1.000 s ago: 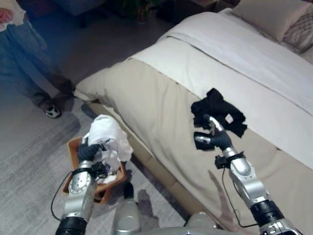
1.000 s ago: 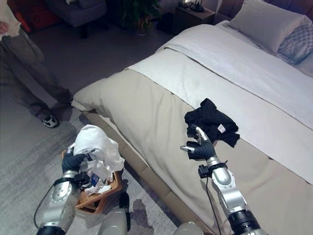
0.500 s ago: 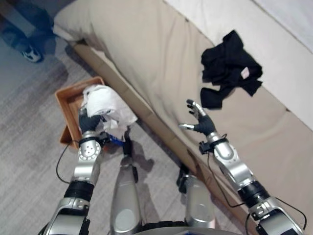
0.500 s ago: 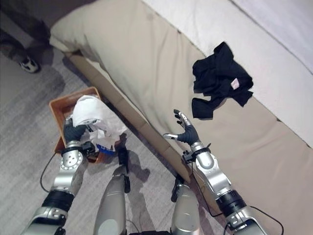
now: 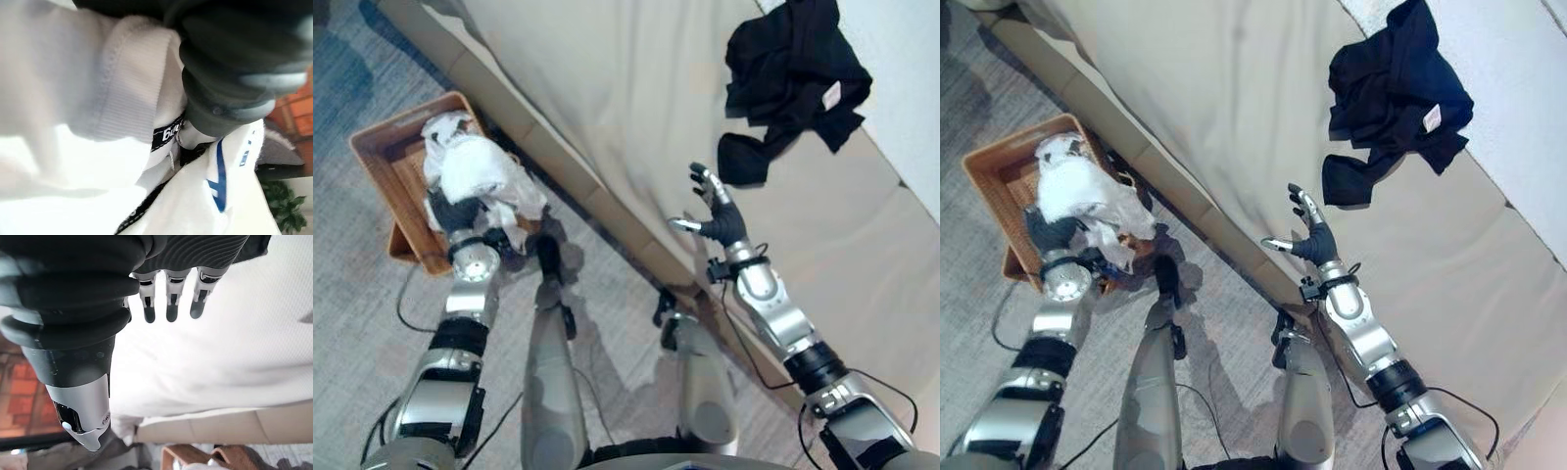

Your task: Pick up clothes into the bucket

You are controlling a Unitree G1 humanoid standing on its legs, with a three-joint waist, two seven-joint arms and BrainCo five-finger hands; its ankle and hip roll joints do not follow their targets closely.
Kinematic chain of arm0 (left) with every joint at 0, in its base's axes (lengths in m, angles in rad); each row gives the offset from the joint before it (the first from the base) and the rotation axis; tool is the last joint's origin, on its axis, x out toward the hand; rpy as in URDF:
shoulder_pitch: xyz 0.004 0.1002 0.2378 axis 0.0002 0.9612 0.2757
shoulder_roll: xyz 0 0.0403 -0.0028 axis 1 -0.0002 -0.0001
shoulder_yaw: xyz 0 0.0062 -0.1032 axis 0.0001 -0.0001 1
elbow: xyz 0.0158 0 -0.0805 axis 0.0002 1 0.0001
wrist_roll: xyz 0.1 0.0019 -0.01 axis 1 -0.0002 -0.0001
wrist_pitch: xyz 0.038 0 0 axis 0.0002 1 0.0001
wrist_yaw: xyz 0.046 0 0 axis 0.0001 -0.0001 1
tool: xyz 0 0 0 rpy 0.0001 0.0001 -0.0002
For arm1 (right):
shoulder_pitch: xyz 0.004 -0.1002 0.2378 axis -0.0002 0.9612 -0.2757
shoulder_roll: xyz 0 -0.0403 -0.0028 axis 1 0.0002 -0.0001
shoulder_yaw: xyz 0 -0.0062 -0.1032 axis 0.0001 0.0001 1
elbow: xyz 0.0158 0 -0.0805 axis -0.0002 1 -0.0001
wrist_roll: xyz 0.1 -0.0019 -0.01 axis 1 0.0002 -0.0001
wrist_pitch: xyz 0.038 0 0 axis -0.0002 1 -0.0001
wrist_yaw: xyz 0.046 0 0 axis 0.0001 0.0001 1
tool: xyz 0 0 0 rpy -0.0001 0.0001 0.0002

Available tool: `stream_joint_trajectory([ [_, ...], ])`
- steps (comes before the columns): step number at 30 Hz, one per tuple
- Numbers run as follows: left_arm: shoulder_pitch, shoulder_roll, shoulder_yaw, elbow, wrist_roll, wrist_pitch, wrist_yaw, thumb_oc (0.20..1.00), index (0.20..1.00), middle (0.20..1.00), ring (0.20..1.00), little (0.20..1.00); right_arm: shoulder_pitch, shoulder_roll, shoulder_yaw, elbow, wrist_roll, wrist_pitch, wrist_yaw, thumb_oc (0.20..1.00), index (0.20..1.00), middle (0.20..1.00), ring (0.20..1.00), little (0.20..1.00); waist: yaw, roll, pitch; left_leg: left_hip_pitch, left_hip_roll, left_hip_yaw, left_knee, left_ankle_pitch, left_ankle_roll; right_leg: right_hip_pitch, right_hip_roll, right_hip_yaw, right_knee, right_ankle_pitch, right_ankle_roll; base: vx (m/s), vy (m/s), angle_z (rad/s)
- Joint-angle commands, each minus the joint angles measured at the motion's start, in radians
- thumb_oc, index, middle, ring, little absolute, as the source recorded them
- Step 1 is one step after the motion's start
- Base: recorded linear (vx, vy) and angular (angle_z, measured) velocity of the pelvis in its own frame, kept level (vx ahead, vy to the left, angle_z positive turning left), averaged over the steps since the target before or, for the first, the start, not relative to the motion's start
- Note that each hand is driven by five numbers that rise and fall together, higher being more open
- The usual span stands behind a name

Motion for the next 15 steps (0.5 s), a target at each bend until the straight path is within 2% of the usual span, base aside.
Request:
stream_joint_trajectory([
  [1,-0.086,0.131,0.011,-0.052,0.052,-0.046,0.063,0.2,0.2,0.2,0.2,0.2,0.006,0.019,-0.005,-0.024,0.058,-0.081,-0.018,1.0,1.0,1.0,1.0,1.0,0.002,-0.11,-0.013,-0.064,0.012,-0.011,0.214,-0.242,-0.026,-0.056,-0.069,0.022,-0.113,0.236,0.046,0.08,-0.034,0.25],
  [4,-0.146,0.18,-0.02,-0.036,0.06,-0.036,0.068,0.2,0.2,0.2,0.2,0.2,-0.005,0.018,0.014,-0.022,0.068,-0.087,-0.021,1.0,1.0,1.0,1.0,1.0,0.004,-0.119,-0.013,-0.118,0.006,-0.027,0.231,-0.249,-0.024,-0.085,-0.068,0.007,-0.111,0.23,0.046,0.05,-0.011,0.15],
  [6,-0.158,0.185,-0.024,-0.034,0.067,-0.03,0.072,0.2,0.2,0.2,0.2,0.2,-0.004,0.02,0.017,-0.024,0.064,-0.088,-0.02,1.0,1.0,1.0,1.0,1.0,0.004,-0.12,-0.013,-0.137,0.002,-0.032,0.243,-0.251,-0.022,-0.097,-0.069,0.002,-0.104,0.226,0.045,0.06,0.016,0.08],
  [10,-0.168,0.148,-0.014,-0.019,0.069,-0.015,0.101,0.2,0.2,0.2,0.2,0.2,0.028,0.025,0.025,-0.046,0.048,-0.089,-0.01,1.0,1.0,1.0,1.0,1.0,0.002,-0.131,-0.013,-0.215,-0.011,-0.054,0.297,-0.274,-0.008,-0.166,-0.064,-0.001,-0.064,0.2,0.037,0.05,0.02,0.06],
  [15,-0.175,0.148,0.013,0.029,0.083,0.009,0.15,0.2,0.2,0.2,0.2,0.2,0.032,0.021,0.027,-0.062,0.044,-0.096,-0.016,1.0,1.0,1.0,1.0,1.0,-0.004,-0.147,-0.013,-0.265,-0.003,-0.068,0.328,-0.281,-0.004,-0.214,-0.044,-0.004,-0.047,0.189,0.03,0.01,0.003,0.01],
])
